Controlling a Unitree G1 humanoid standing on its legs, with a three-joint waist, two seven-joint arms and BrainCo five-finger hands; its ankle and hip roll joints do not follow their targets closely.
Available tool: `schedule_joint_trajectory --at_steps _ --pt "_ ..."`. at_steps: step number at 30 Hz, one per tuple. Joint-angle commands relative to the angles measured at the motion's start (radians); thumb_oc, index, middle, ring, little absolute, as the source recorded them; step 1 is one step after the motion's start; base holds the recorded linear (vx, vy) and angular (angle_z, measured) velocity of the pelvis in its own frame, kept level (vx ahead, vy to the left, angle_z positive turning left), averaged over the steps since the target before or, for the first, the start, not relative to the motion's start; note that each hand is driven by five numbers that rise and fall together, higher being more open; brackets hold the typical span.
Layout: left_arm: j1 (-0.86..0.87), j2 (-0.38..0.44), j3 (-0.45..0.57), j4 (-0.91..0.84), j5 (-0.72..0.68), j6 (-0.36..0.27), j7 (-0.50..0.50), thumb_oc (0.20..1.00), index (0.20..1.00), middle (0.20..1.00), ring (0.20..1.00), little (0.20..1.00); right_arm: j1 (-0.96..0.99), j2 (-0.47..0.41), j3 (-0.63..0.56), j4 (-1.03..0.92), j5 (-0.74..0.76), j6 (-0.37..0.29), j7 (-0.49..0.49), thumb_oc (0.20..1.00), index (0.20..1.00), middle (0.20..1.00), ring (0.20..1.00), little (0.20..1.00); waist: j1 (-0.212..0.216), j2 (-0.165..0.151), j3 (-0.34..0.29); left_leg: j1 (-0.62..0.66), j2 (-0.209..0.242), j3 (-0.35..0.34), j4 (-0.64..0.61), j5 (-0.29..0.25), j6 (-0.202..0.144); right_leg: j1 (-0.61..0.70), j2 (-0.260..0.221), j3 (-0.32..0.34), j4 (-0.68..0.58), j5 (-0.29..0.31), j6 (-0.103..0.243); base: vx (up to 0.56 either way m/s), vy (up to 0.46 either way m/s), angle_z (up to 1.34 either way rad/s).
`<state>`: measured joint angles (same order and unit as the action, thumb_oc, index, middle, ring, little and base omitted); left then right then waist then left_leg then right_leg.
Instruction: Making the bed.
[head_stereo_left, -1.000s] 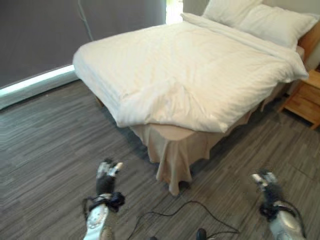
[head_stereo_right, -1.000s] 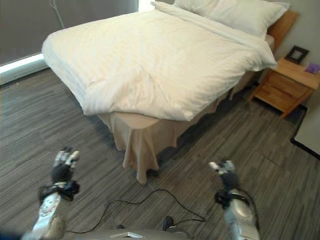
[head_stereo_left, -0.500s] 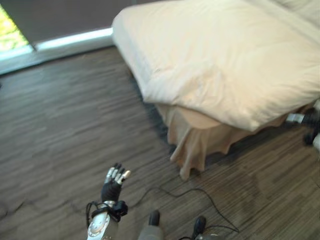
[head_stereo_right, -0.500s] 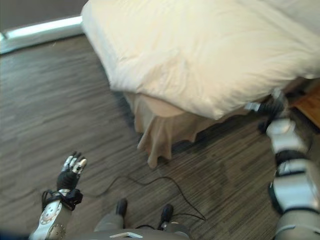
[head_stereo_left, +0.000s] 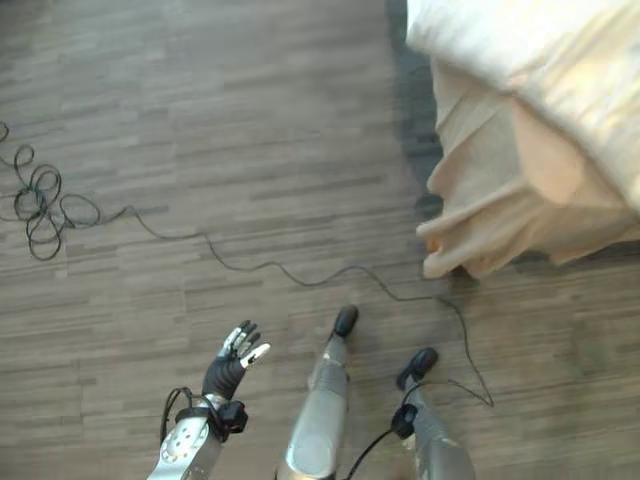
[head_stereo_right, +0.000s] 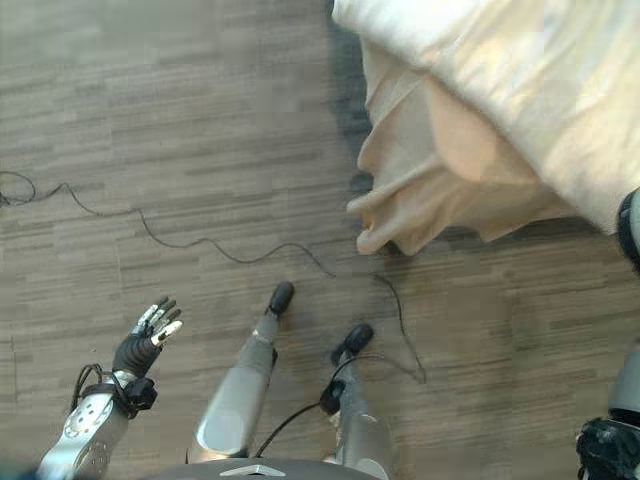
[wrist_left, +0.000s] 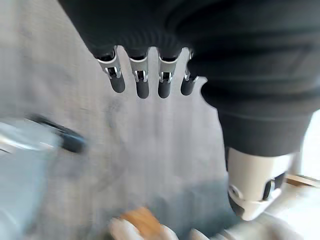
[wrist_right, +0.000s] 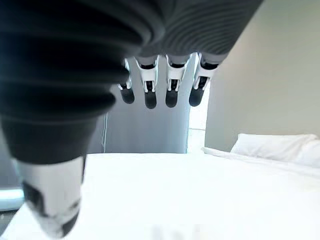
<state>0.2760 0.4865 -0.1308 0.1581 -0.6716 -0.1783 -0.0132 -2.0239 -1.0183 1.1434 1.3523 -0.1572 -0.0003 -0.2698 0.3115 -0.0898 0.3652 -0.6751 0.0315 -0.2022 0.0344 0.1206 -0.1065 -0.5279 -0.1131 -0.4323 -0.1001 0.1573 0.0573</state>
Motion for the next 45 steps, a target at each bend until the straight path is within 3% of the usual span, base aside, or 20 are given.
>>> schedule_joint_trajectory --at_steps 1,5,12,13,18,19,22,23,25,26,29,30,32,33,35,36,37,38,39,45 --pt "-0.045 0.022 -0.009 -0.104 -0.042 -0.052 0.014 1.0 1.0 1.0 1.0 1.0 -0.137 -0.108 0.169 0.029 -0.011 0.021 -0.043 1.0 1.0 1.0 1.0 1.0 0.006 0.025 0.016 0.023 0.012 -0.032 -0.122 0.058 -0.041 -0.006 0.005 0.109 0.013 -0.025 0.105 -0.03 -0.052 -0.01" --pt "-0.086 0.015 -0.023 -0.13 -0.035 -0.072 0.017 1.0 1.0 1.0 1.0 1.0 -0.175 -0.078 0.194 0.053 -0.021 0.031 -0.047 1.0 1.0 1.0 1.0 1.0 0.0 0.04 0.03 -0.127 0.011 -0.025 -0.122 0.077 -0.051 -0.182 0.01 0.122 0.013 -0.012 0.112 -0.02 0.004 -0.02" --pt "-0.145 -0.049 -0.014 -0.123 -0.063 -0.102 0.056 1.0 1.0 1.0 1.0 1.0 -0.019 -0.05 0.045 0.086 0.031 0.024 -0.037 1.0 1.0 1.0 1.0 1.0 0.004 0.06 0.038 -0.231 0.013 -0.017 -0.122 0.088 -0.055 -0.312 0.014 0.137 0.015 -0.003 0.112 0.02 0.013 -0.1" --pt "-0.15 -0.052 -0.016 -0.121 -0.065 -0.104 0.056 1.0 1.0 1.0 1.0 1.0 0.008 -0.045 0.023 0.089 0.035 0.023 -0.035 0.2 0.2 0.2 0.2 0.2 0.005 0.06 0.039 -0.226 0.016 -0.018 -0.122 0.089 -0.055 -0.309 0.013 0.139 0.016 -0.003 0.112 0.0 0.015 -0.05" --pt "-0.179 -0.055 -0.031 -0.111 -0.074 -0.112 0.058 1.0 1.0 1.0 1.0 1.0 0.12 -0.036 -0.045 0.059 0.049 -0.001 -0.032 0.2 0.2 0.2 0.2 0.2 0.003 0.063 0.042 -0.186 0.016 -0.018 -0.122 0.091 -0.049 -0.272 0.008 0.134 0.019 -0.003 0.109 -0.02 0.008 0.0" --pt "-0.197 -0.056 -0.039 -0.107 -0.066 -0.117 0.062 1.0 1.0 1.0 1.0 1.0 0.255 -0.056 -0.115 -0.069 0.082 -0.047 -0.043 0.2 0.2 0.2 0.2 0.2 -0.005 0.061 0.052 -0.172 0.01 -0.018 -0.122 0.12 -0.044 -0.259 -0.002 0.122 0.026 0.019 0.103 -0.09 0.049 0.03" --pt "-0.22 -0.056 -0.024 -0.067 -0.049 -0.122 0.075 1.0 1.0 1.0 1.0 1.0 0.558 -0.11 -0.226 -0.427 0.077 -0.102 -0.021 0.2 0.2 0.2 0.2 0.2 -0.042 0.033 0.06 -0.113 0.015 -0.014 -0.122 0.11 -0.045 -0.199 -0.001 0.12 0.03 0.016 0.1 -0.06 0.009 0.04" --pt "-0.217 -0.072 0.0 -0.041 -0.042 -0.119 0.091 1.0 1.0 1.0 1.0 1.0 0.803 -0.147 -0.325 -0.724 0.042 -0.12 0.025 0.2 0.2 0.2 0.2 0.2 -0.076 0.011 0.071 -0.072 0.021 -0.009 -0.122 0.1 -0.046 -0.152 -0.003 0.116 0.033 0.012 0.098 -0.02 -0.039 0.02" --pt "-0.222 -0.109 0.008 -0.001 -0.023 -0.107 0.097 1.0 1.0 1.0 1.0 1.0 1.162 -0.132 -0.452 -1.017 -0.023 -0.151 0.122 0.2 0.2 0.2 0.2 0.2 -0.126 -0.013 0.073 -0.017 0.026 -0.002 -0.122 0.087 -0.047 -0.091 -0.005 0.109 0.04 0.001 0.097 -0.01 -0.055 0.01" --pt "-0.222 -0.1 -0.008 0.01 -0.013 -0.104 0.092 1.0 1.0 1.0 1.0 1.0 1.326 -0.114 -0.542 -1.082 -0.047 -0.15 0.167 0.2 0.2 0.2 0.2 0.2 -0.125 -0.021 0.075 0.014 0.024 -0.006 -0.122 0.08 -0.045 -0.054 -0.007 0.103 0.04 -0.005 0.097 0.01 -0.053 0.0" --pt "-0.211 -0.103 -0.014 0.033 0.02 -0.093 0.083 1.0 1.0 1.0 1.0 1.0 1.676 0.042 -0.65 -1.115 -0.099 -0.15 0.267 0.2 0.2 0.2 0.2 0.2 -0.149 -0.013 0.063 0.099 0.016 -0.009 -0.122 0.065 -0.037 0.043 -0.017 0.093 0.049 -0.027 0.098 0.02 -0.002 -0.04" --pt "-0.212 -0.099 -0.02 0.034 0.02 -0.094 0.083 1.0 1.0 1.0 1.0 1.0 1.69 0.043 -0.663 -1.121 -0.101 -0.149 0.269 0.2 0.2 0.2 0.2 0.2 -0.142 -0.013 0.067 0.104 0.016 -0.009 -0.122 0.063 -0.037 0.049 -0.017 0.094 0.048 -0.028 0.098 0.04 0.066 0.0" --pt "-0.22 -0.108 -0.021 0.08 0.028 -0.094 0.081 1.0 1.0 1.0 1.0 1.0 1.9 0.235 -0.683 -0.949 -0.188 -0.119 0.281 0.2 0.2 0.2 0.2 0.2 -0.166 -0.001 0.04 0.191 0.012 -0.009 -0.122 0.045 -0.026 0.139 -0.032 0.089 0.063 -0.048 0.104 0.06 0.077 0.02" --pt "-0.219 -0.105 -0.022 0.08 0.028 -0.095 0.081 1.0 1.0 1.0 1.0 1.0 1.901 0.239 -0.684 -0.946 -0.19 -0.121 0.279 0.2 0.2 0.2 0.2 0.2 -0.163 -0.003 0.044 0.197 0.012 -0.009 -0.122 0.044 -0.025 0.145 -0.032 0.089 0.062 -0.049 0.104 0.09 0.116 0.09" --pt "-0.218 -0.117 -0.013 0.118 0.026 -0.103 0.079 1.0 1.0 1.0 1.0 1.0 2.041 0.444 -0.733 -0.651 -0.219 -0.068 0.233 0.2 0.2 0.2 0.2 0.2 -0.189 0.01 0.007 0.301 0.013 -0.002 -0.122 0.02 -0.008 0.237 -0.048 0.097 0.096 -0.086 0.103 0.14 0.147 0.23" --pt "-0.211 -0.117 -0.004 0.118 0.018 -0.103 0.08 1.0 1.0 1.0 1.0 1.0 2.054 0.507 -0.755 -0.529 -0.201 -0.05 0.207 0.903 0.903 0.903 0.903 0.903 -0.193 0.015 -0.006 0.334 0.011 -0.001 -0.122 0.019 0.0 0.268 -0.056 0.098 0.098 -0.088 0.105 0.14 0.095 0.24" --pt "-0.194 -0.119 0.007 0.108 0.01 -0.101 0.081 1.0 1.0 1.0 1.0 1.0 2.064 0.551 -0.782 -0.437 -0.174 -0.03 0.193 1.0 1.0 1.0 1.0 1.0 -0.192 0.021 -0.023 0.363 0.011 0.001 -0.121 0.01 0.005 0.3 -0.061 0.096 0.1 -0.1 0.104 0.08 0.061 0.17" --pt "-0.194 -0.118 0.007 0.107 0.009 -0.1 0.082 1.0 1.0 1.0 1.0 1.0 2.062 0.552 -0.782 -0.435 -0.174 -0.032 0.192 1.0 1.0 1.0 1.0 1.0 -0.194 0.02 -0.022 0.361 0.009 -0.001 -0.122 0.014 0.007 0.3 -0.063 0.094 0.097 -0.095 0.105 0.18 0.096 0.24" --pt "-0.171 -0.134 0.035 0.092 -0.032 -0.081 0.075 1.0 1.0 1.0 1.0 1.0 2.056 0.658 -0.934 -0.121 0.034 -0.003 0.152 1.0 1.0 1.0 1.0 1.0 -0.206 0.036 -0.08 0.438 0.001 0.001 -0.122 -0.007 0.023 0.379 -0.076 0.091 0.087 -0.108 0.108 0.12 0.092 0.23" --pt "-0.141 -0.141 0.067 0.093 -0.018 -0.038 0.028 1.0 1.0 1.0 1.0 1.0 2.111 0.668 -1.038 0.035 0.155 0.011 0.223 1.0 1.0 1.0 1.0 1.0 -0.225 0.039 -0.177 0.533 -0.006 0.026 -0.122 -0.045 0.041 0.463 -0.077 0.11 0.064 -0.112 0.11 0.11 0.066 0.05"
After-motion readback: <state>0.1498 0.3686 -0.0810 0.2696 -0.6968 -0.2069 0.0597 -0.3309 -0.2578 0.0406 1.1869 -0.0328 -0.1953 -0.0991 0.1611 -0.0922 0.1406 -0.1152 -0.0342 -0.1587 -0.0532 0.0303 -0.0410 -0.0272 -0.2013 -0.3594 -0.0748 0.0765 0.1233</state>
